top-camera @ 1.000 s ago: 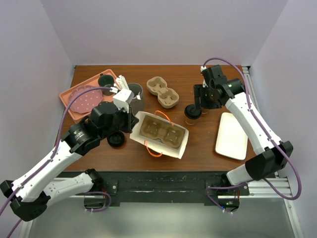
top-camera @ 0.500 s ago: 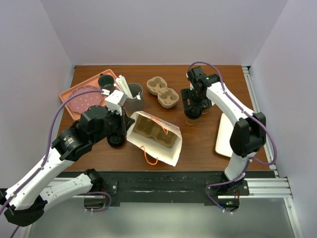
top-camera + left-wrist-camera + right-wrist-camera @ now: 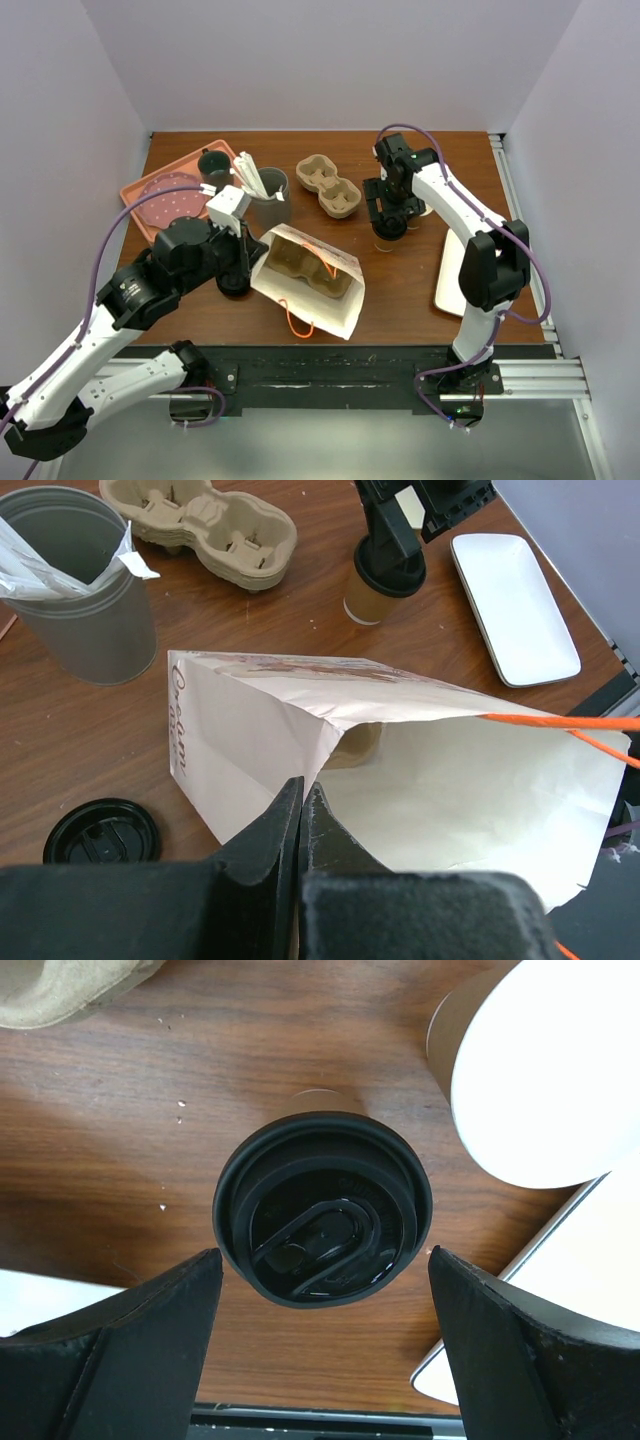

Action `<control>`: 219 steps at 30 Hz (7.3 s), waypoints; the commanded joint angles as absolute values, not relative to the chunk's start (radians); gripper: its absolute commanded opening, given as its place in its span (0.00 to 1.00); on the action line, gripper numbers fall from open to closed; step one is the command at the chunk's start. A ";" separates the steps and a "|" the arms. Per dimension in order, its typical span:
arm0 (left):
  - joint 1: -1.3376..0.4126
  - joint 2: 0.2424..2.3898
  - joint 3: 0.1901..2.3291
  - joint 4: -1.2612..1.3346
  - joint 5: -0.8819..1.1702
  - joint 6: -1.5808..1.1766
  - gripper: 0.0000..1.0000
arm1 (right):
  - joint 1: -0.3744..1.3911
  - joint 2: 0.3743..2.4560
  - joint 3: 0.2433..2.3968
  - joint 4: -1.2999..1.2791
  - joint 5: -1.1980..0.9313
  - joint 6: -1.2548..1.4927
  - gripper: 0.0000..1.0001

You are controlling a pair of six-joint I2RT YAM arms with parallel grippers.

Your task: Pack the takeout coffee

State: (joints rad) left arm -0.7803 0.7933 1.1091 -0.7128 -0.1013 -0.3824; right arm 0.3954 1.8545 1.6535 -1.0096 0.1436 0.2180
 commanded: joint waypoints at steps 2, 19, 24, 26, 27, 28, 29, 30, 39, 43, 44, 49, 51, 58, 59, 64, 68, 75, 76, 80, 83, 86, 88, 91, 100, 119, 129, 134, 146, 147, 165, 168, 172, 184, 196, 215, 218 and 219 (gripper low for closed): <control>-0.784 0.796 1.138 -0.683 -0.081 -0.384 0.00 | 0.396 1.850 1.678 -0.979 0.150 0.230 0.88; -0.782 0.815 1.147 -0.673 -0.063 -0.377 0.00 | 0.394 1.884 1.657 -0.959 0.147 0.253 0.88; -0.782 0.808 1.141 -0.680 -0.060 -0.383 0.00 | 0.394 1.890 1.640 -0.953 0.156 0.261 0.85; -0.784 0.805 1.141 -0.683 -0.063 -0.387 0.00 | 0.396 1.887 1.631 -0.948 0.158 0.264 0.84; -0.782 0.805 1.141 -0.684 -0.063 -0.387 0.00 | 0.396 1.887 1.628 -0.948 0.158 0.265 0.84; -0.782 0.807 1.141 -0.683 -0.064 -0.387 0.00 | 0.394 1.887 1.626 -0.945 0.156 0.265 0.81; -0.782 0.807 1.141 -0.684 -0.063 -0.385 0.00 | 0.396 1.885 1.623 -0.945 0.155 0.262 0.80; -0.784 0.808 1.141 -0.681 -0.064 -0.385 0.00 | 0.396 1.885 1.623 -0.943 0.156 0.264 0.77; -0.782 0.819 1.152 -0.684 -0.078 -0.383 0.00 | 0.396 1.853 1.631 -0.983 0.189 0.223 0.58; -0.784 0.853 1.186 -0.716 -0.110 -0.410 0.00 | 0.394 1.818 1.721 -1.049 0.205 0.172 0.52; -0.782 0.864 1.196 -0.724 -0.109 -0.410 0.00 | 0.394 1.809 1.747 -1.086 0.212 0.161 0.50; -0.782 0.968 1.305 -0.799 -0.130 -0.422 0.00 | 0.396 1.691 1.893 -1.124 0.184 0.127 0.42; -0.782 0.998 1.328 -0.808 -0.130 -0.417 0.00 | 0.400 1.658 1.942 -1.121 0.100 0.101 0.38; -0.782 1.101 1.446 -0.894 -0.161 -0.460 0.00 | 0.488 1.503 2.083 -1.043 -0.092 0.022 0.37; -0.781 1.111 1.456 -0.903 -0.163 -0.463 0.00 | 0.498 1.471 2.088 -1.023 -0.110 0.017 0.37; -0.776 1.176 1.560 -0.966 -0.213 -0.479 0.00 | 0.552 1.385 2.101 -0.927 -0.220 0.017 0.37; -0.775 1.232 1.624 -0.989 -0.199 -0.491 0.00 | 0.554 1.338 2.121 -0.855 -0.357 0.046 0.37; -0.775 1.246 1.646 -1.022 -0.173 -0.532 0.00 | 0.554 1.243 2.014 -0.756 -0.596 0.118 0.36; -0.775 1.247 1.646 -1.028 -0.169 -0.537 0.00 | 0.558 1.229 1.987 -0.740 -0.616 0.129 0.36; -0.775 1.253 1.635 -1.022 -0.147 -0.558 0.00 | 0.597 1.200 1.928 -0.755 -0.666 0.153 0.36; -0.775 1.244 1.618 -1.011 -0.141 -0.566 0.00 | 0.635 1.192 1.895 -0.836 -0.637 0.126 0.35; -0.775 1.197 1.569 -0.948 -0.137 -0.566 0.00 | 0.681 1.200 1.882 -0.958 -0.513 0.048 0.33; -0.775 1.161 1.502 -0.879 -0.126 -0.565 0.00 | 0.698 1.206 1.896 -1.023 -0.404 0.006 0.33; -0.775 1.112 1.422 -0.829 -0.106 -0.564 0.00 | 0.706 1.216 1.919 -1.049 -0.348 -0.054 0.33; -0.775 0.993 1.236 -0.615 -0.052 -0.511 0.00 | 0.837 1.264 1.904 -1.172 -0.125 -0.136 0.31; -0.775 0.773 0.917 -0.318 0.120 -0.374 0.00 | 1.150 1.269 1.563 -0.977 0.377 -0.353 0.30; -0.775 0.749 0.876 -0.308 0.163 -0.296 0.00 | 1.157 1.135 1.188 -0.608 0.356 -0.558 0.29; -0.775 0.805 0.916 -0.330 0.169 -0.253 0.00 | 1.147 1.138 1.141 -0.578 0.296 -0.597 0.31; -0.775 0.781 0.879 -0.327 0.109 -0.173 0.00 | 1.101 1.152 1.186 -0.785 0.314 -0.609 0.27; -0.775 0.770 0.870 -0.310 0.100 -0.166 0.00 | 1.101 1.135 1.183 -0.796 0.322 -0.607 0.27; -0.776 0.753 0.865 -0.222 0.181 -0.020 0.00 | 1.104 1.252 1.197 -0.735 0.386 -0.701 0.25; -0.776 0.753 0.868 -0.233 0.195 -0.005 0.00 | 1.104 1.265 1.189 -0.663 0.400 -0.692 0.24; -0.775 0.758 0.876 -0.247 0.193 -0.006 0.00 | 1.106 1.259 1.126 -0.594 0.397 -0.695 0.24; -0.775 0.770 0.876 -0.261 0.192 -0.005 0.00 | 1.034 1.241 1.037 -0.463 0.379 -0.686 0.24; -0.775 0.795 0.882 -0.259 0.192 0.051 0.00 | 0.976 1.190 0.997 -0.474 0.298 -0.664 0.23; -0.775 0.787 0.874 -0.195 0.192 0.101 0.00 | 0.977 1.226 0.982 -0.433 0.284 -0.661 0.23; -0.775 0.790 0.874 -0.192 0.193 0.098 0.00 | 0.977 1.232 0.974 -0.423 0.290 -0.661 0.23; -0.775 0.792 0.876 -0.192 0.193 0.097 0.00 | 0.977 1.236 0.970 -0.419 0.287 -0.660 0.23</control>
State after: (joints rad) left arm -0.7792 0.8005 0.8341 -0.2703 0.1806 0.0731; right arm 0.9806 1.2369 0.9833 -0.4755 0.2890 -0.6739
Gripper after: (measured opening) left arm 0.013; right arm 0.706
